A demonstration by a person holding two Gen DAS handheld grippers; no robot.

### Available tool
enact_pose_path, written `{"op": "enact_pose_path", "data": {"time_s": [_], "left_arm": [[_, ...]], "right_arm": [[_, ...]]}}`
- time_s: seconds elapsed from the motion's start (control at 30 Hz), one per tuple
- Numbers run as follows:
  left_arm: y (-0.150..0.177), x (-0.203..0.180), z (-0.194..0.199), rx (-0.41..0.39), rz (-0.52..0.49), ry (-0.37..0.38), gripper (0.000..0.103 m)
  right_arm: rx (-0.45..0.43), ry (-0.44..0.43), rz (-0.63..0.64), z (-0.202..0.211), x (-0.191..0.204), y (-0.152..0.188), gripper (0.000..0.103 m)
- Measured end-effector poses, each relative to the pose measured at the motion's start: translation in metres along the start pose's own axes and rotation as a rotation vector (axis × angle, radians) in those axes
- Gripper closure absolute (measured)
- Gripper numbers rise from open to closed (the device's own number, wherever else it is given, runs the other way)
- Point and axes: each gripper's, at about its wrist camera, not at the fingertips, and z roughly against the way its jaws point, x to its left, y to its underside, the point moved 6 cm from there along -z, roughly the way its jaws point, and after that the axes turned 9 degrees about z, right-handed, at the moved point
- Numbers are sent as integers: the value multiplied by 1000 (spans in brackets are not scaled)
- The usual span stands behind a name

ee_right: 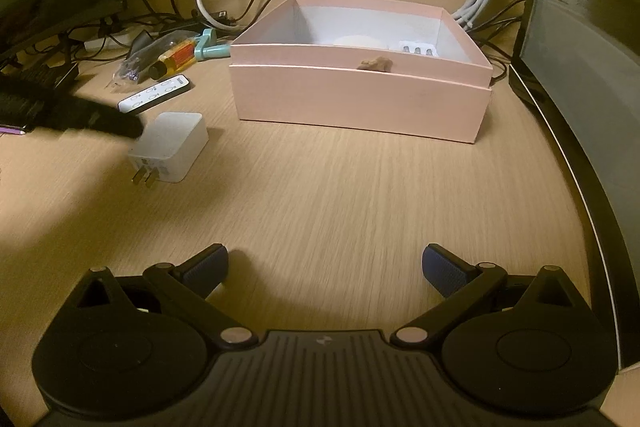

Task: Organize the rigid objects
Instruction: 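Lift the white cube charger toward the pink box with the left gripper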

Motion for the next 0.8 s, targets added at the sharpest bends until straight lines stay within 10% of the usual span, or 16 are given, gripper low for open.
{"op": "enact_pose_path", "data": {"time_s": [0.57,0.8], "left_arm": [[12,-24,-23,41,-106,-37,48],[11,-24,-21,-51,-175,-192,48]], "right_arm": [[-10,-1,5,1,1,1,0],[-18,-1,6,1,1,1,0]]}}
